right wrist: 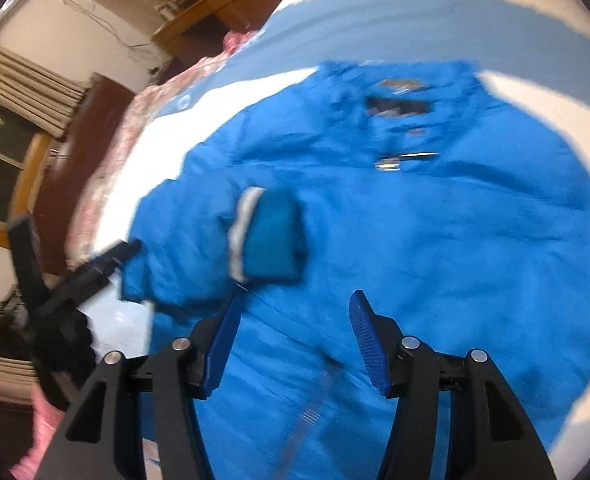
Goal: Fold large clothes
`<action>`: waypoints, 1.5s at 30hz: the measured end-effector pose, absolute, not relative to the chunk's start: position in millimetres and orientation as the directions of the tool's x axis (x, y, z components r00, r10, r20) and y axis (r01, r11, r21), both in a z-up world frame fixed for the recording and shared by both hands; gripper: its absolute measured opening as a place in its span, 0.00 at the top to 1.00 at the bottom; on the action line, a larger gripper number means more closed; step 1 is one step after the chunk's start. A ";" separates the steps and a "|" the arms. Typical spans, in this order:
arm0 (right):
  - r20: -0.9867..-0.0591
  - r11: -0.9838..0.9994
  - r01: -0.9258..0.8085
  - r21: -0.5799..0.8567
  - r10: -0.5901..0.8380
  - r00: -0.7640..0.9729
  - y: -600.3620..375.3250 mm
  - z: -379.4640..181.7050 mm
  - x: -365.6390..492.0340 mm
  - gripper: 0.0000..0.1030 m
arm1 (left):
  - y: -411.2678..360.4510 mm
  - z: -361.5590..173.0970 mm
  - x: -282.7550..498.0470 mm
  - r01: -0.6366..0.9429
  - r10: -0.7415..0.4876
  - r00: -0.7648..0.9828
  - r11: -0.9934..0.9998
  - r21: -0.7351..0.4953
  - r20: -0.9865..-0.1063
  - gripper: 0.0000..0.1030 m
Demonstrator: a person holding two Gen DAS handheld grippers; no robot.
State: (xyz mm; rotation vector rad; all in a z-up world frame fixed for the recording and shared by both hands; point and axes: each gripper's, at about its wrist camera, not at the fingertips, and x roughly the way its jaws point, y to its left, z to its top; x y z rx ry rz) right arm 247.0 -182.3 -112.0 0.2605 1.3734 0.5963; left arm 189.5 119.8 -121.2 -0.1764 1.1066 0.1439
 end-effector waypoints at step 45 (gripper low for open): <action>-0.915 0.938 0.131 0.322 0.273 0.296 -406.0 -120.5 206.1 0.81 | 26.1 -154.2 224.0 -0.005 0.021 0.402 1.000 0.021 -0.915 0.25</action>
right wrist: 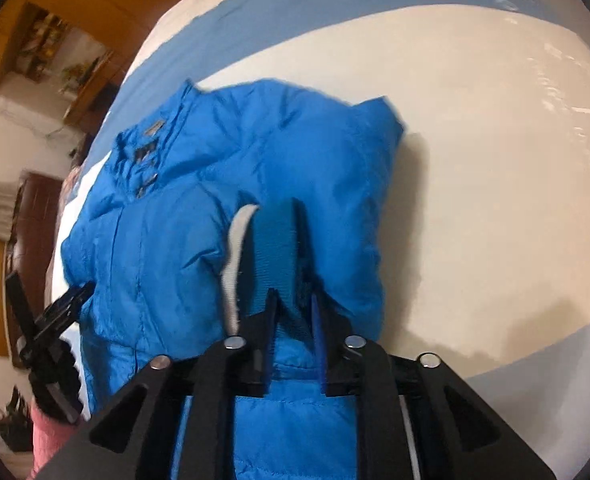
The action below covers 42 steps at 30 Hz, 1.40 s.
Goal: Fold large clothes
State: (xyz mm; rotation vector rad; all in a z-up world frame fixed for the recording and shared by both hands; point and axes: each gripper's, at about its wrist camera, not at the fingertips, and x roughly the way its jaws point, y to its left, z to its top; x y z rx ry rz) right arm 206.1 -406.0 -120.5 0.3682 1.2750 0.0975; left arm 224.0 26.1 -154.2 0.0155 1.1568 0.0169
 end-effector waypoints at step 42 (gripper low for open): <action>-0.933 0.962 -0.050 0.269 0.273 0.236 -305.0 -162.8 301.0 0.80 | -7.3 -174.7 314.5 0.045 -0.079 0.347 0.997 -0.067 -0.935 0.25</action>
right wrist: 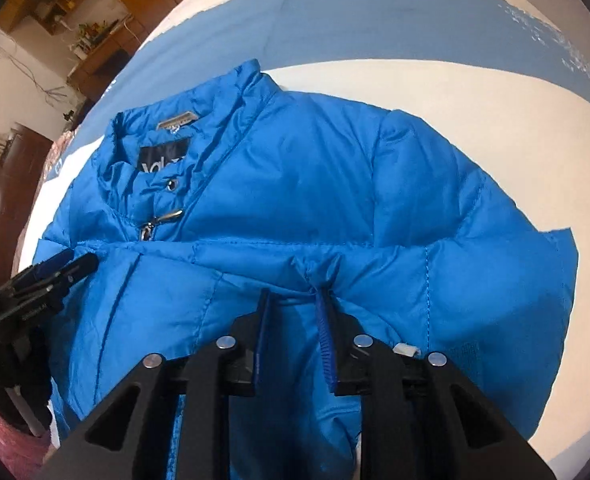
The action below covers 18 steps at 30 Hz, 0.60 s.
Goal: Fold large clothes
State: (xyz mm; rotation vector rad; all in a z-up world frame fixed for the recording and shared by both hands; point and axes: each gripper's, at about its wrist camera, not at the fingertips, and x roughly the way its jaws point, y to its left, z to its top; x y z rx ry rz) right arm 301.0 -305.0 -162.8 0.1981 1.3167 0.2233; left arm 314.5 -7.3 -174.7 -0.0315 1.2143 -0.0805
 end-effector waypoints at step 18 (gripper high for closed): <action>-0.910 0.945 -0.121 0.304 0.326 0.256 -280.9 -157.5 221.2 0.75 | -5.8 -173.0 214.0 0.120 -0.032 0.422 0.993 0.021 -0.906 0.24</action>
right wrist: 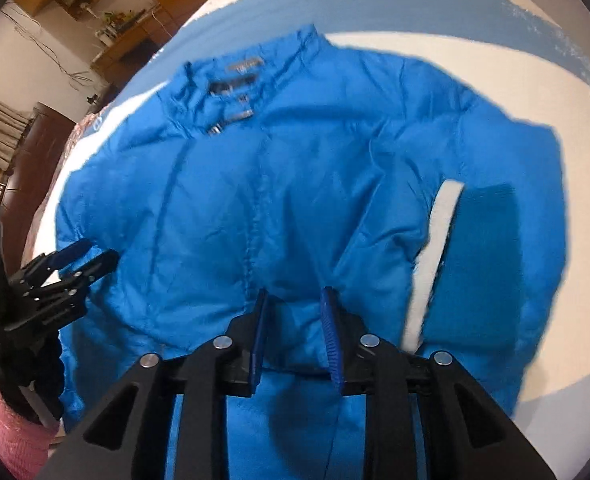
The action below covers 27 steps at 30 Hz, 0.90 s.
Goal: Fold large clothes
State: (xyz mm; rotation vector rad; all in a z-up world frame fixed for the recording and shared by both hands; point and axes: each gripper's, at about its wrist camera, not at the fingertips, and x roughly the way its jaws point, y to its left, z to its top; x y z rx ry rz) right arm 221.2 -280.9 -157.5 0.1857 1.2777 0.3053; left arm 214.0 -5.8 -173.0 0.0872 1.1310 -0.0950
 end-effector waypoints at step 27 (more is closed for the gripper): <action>-0.841 0.859 0.036 0.511 0.491 0.228 -401.3 -141.4 -54.4 0.27 | 125.6 -170.4 -46.3 -0.110 -0.182 0.233 0.971 -0.212 -0.955 0.16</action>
